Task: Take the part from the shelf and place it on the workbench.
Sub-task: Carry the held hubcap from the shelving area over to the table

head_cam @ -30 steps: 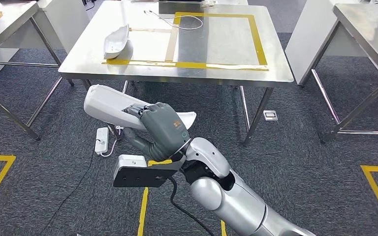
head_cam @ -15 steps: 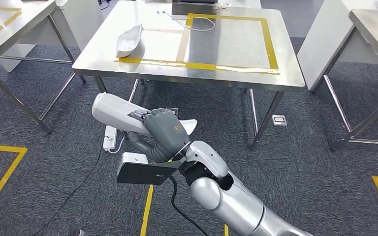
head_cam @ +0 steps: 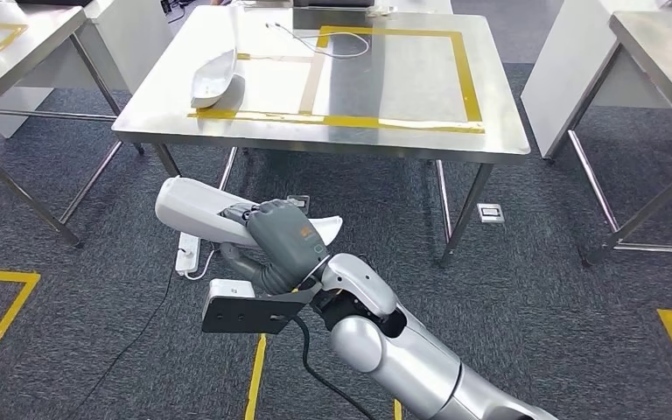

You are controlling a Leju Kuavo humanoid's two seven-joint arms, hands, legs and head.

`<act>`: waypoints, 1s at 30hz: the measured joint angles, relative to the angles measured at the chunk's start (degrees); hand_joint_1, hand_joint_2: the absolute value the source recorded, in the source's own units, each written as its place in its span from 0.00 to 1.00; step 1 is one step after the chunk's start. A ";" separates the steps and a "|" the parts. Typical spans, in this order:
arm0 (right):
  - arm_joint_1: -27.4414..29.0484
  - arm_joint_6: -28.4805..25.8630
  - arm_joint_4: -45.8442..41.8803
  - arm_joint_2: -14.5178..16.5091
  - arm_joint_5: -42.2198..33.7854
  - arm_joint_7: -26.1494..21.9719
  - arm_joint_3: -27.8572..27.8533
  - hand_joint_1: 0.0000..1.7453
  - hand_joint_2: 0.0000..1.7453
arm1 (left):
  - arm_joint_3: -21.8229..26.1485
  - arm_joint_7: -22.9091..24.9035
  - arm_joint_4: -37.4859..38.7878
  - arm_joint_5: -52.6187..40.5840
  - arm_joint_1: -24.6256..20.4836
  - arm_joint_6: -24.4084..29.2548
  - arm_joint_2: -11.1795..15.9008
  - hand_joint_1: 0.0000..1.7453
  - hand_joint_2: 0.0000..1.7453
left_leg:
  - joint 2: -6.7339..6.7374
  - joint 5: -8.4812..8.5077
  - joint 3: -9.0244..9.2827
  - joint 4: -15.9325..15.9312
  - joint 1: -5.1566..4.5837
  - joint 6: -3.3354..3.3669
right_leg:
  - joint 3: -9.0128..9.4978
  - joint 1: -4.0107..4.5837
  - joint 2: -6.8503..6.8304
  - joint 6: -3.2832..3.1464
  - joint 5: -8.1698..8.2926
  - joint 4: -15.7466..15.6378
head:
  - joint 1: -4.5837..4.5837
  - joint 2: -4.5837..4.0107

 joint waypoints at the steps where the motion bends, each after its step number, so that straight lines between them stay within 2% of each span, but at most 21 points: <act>1: -0.08 0.01 0.11 0.01 0.02 -0.05 0.04 1.00 1.00 | -0.03 -0.07 0.00 -0.05 -0.04 -0.03 -0.02 0.00 0.00 | 0.03 -0.55 0.40 -0.75 -0.15 0.38 | 0.10 0.09 -0.07 0.36 -0.11 0.02 | -0.01 0.00; 3: -0.19 0.02 0.38 0.03 0.05 -0.09 0.11 1.00 1.00 | -0.18 -0.07 -0.01 -0.27 0.00 -0.10 -0.09 0.00 0.00 | -0.23 -1.01 0.82 -1.10 -0.16 1.22 | 0.31 0.15 -0.16 0.98 -0.17 0.10 | 0.11 0.00; 5: -0.33 0.03 0.57 0.07 0.07 -0.12 0.20 1.00 1.00 | -0.32 -0.09 -0.01 -0.47 0.10 -0.15 -0.20 0.00 0.00 | -0.48 -1.53 1.74 -1.30 -0.03 2.04 | -0.47 0.05 -0.08 1.50 -0.72 2.25 | 0.31 0.00; 6: -0.48 0.04 0.63 0.10 0.07 -0.12 0.24 1.00 1.00 | -0.35 -0.14 -0.01 -0.51 0.09 -0.16 -0.24 0.00 0.00 | -0.58 -1.80 2.25 -1.37 -0.01 2.36 | -1.97 -0.01 -0.01 1.71 -1.44 4.85 | 0.42 0.00; 9: -0.61 0.08 1.02 0.13 0.10 -0.04 0.31 1.00 1.00 | -0.39 -0.29 0.00 -0.55 0.12 -0.15 -0.26 0.00 0.00 | -0.77 -2.98 3.52 -1.42 -0.18 2.78 | -9.39 -0.03 0.22 2.01 -4.27 15.00 | 0.72 0.00; 10: -0.49 0.11 1.21 0.11 0.14 0.00 0.32 1.00 1.00 | -0.42 -0.33 0.01 -0.55 0.22 -0.14 -0.28 0.00 0.00 | -0.89 -3.49 4.11 -1.42 -0.24 2.78 | -11.11 -0.02 0.27 1.97 -4.29 16.18 | 0.76 0.00; 11: -0.38 0.14 1.39 0.10 0.17 0.03 0.33 1.00 1.00 | -0.46 -0.38 0.01 -0.56 0.33 -0.13 -0.32 0.00 0.00 | -1.01 -4.04 4.80 -1.42 -0.30 2.77 | -11.78 0.00 0.32 1.81 -3.30 15.28 | 0.81 0.00; 12: -0.31 0.15 1.51 0.09 0.20 0.04 0.34 1.00 1.00 | -0.52 -0.43 0.01 -0.60 0.42 -0.11 -0.35 0.00 0.00 | -1.13 -4.64 5.58 -1.43 -0.36 2.73 | -11.48 0.07 0.35 1.50 -1.16 12.49 | 0.86 0.00; 14: -0.28 0.15 1.64 0.04 0.25 0.05 0.34 1.00 1.00 | -0.66 -0.53 0.01 -0.73 0.53 -0.10 -0.54 0.00 0.00 | -1.33 -5.90 6.81 -1.42 -0.48 2.53 | -9.69 0.45 0.45 0.55 4.38 4.93 | 0.90 0.00; 15: -0.26 0.18 1.67 -0.01 0.30 0.12 0.36 1.00 1.00 | -0.71 -0.59 0.01 -0.79 0.55 -0.10 -0.66 0.00 0.00 | -1.43 -6.54 7.25 -1.49 -0.48 2.26 | -8.89 0.72 0.53 0.21 5.87 2.28 | 0.89 0.00; 16: -0.24 0.20 1.69 -0.05 0.37 0.21 0.37 1.00 1.00 | -0.74 -0.64 -0.02 -0.83 0.59 -0.10 -0.77 0.00 0.00 | -1.50 -6.95 7.91 -1.54 -0.42 1.90 | -8.23 0.99 0.62 -0.04 6.45 0.74 | 0.90 0.00; 18: -0.33 0.22 1.70 -0.03 0.48 0.38 0.40 1.00 1.00 | -0.76 -0.71 -0.09 -0.86 0.57 -0.14 -0.90 0.00 0.00 | -1.52 -6.86 9.08 -1.04 -0.28 0.94 | -6.68 1.15 0.76 -0.46 5.54 -0.20 | 0.95 0.00; 19: -0.44 0.16 1.70 0.03 0.52 0.45 0.43 1.00 1.00 | -0.78 -0.70 -0.11 -0.87 0.51 -0.16 -0.94 0.00 0.00 | -1.37 -6.28 9.12 0.18 -0.23 0.54 | -5.53 1.08 0.79 -0.80 5.30 -0.63 | 0.97 0.01; 20: -0.56 0.10 1.70 0.10 0.55 0.55 0.45 1.00 1.00 | -0.79 -0.71 -0.12 -0.89 0.36 -0.18 -0.99 0.00 0.00 | -1.18 -5.58 8.11 2.37 -0.21 0.24 | -4.42 0.93 0.77 -1.20 4.89 -0.92 | 0.85 0.01; 22: -0.64 -0.08 1.70 0.20 0.62 0.92 0.52 1.00 1.00 | -0.80 -0.74 -0.12 -0.92 0.13 -0.21 -1.01 0.00 0.00 | -0.80 -5.48 3.91 8.59 -0.11 -0.20 | -2.32 0.74 0.71 -1.72 3.56 -1.13 | 0.44 0.02; 23: -0.61 -0.22 1.70 0.20 0.63 1.11 0.56 1.00 1.00 | -0.80 -0.77 -0.11 -0.92 0.14 -0.21 -0.98 0.00 0.00 | -0.71 -6.62 1.39 11.42 -0.07 -0.41 | -1.44 0.71 0.71 -1.88 2.72 -1.13 | 0.22 0.02; 24: -0.56 -0.46 1.70 0.20 0.64 1.26 0.59 1.00 1.00 | -0.80 -0.74 -0.09 -0.93 0.30 -0.21 -0.91 0.00 0.00 | -0.67 -8.53 -0.91 13.24 -0.01 -0.66 | -0.48 0.68 0.79 -1.90 1.82 -1.13 | 0.05 0.02; 26: -0.52 -1.19 1.69 0.18 0.63 1.50 0.58 1.00 1.00 | -0.81 -0.64 -0.06 -0.95 0.70 -0.21 -0.73 0.00 0.00 | -0.57 -11.89 -3.78 12.91 0.02 -0.87 | 1.89 0.51 1.06 -1.72 -0.13 -1.13 | -0.13 0.02; 27: -0.54 -1.54 1.67 0.18 0.63 1.67 0.53 1.00 1.00 | -0.81 -0.59 -0.04 -0.97 0.84 -0.21 -0.66 0.00 0.00 | -0.48 -11.67 -4.36 10.78 0.04 -0.89 | 3.31 0.35 1.15 -1.50 -1.25 -1.13 | -0.22 0.02; 28: -0.55 -1.82 1.63 0.18 0.66 1.88 0.42 1.00 1.00 | -0.81 -0.59 -0.02 -0.99 0.94 -0.21 -0.60 0.00 0.00 | -0.29 -9.26 -4.55 7.66 0.06 -0.88 | 4.57 0.21 1.17 -1.21 -2.43 -1.16 | -0.26 0.02; 30: -0.70 -2.31 1.56 0.08 0.77 2.41 0.01 1.00 1.00 | -0.88 -0.63 0.17 -1.02 1.15 -0.21 -0.62 0.00 0.00 | 0.47 -0.35 -4.61 1.57 -0.01 -0.55 | 6.61 0.17 1.10 -0.54 -4.71 -1.19 | -0.55 0.02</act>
